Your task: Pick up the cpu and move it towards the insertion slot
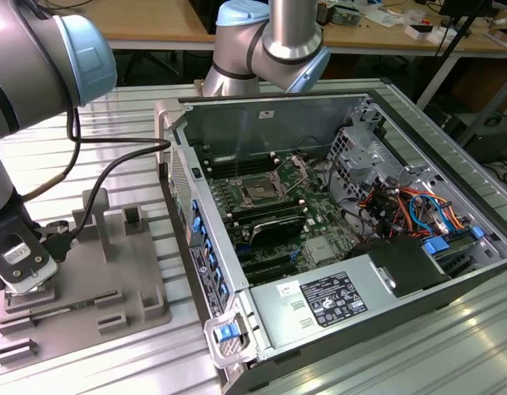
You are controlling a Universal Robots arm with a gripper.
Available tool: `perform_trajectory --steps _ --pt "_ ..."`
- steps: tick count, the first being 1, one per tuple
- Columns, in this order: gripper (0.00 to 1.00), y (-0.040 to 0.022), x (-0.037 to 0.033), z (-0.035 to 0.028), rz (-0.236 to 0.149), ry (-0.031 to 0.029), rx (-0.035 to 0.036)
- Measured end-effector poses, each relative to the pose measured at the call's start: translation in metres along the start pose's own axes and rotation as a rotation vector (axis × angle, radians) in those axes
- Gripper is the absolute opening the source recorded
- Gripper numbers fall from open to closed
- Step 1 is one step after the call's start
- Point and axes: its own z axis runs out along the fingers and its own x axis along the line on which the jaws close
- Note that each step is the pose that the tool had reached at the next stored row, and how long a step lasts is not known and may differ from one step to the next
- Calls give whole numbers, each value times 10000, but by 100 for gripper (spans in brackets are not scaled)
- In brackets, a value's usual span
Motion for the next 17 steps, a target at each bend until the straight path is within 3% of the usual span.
perform_trajectory --steps 17 --pt "55 2 1 -55 0 0 0"
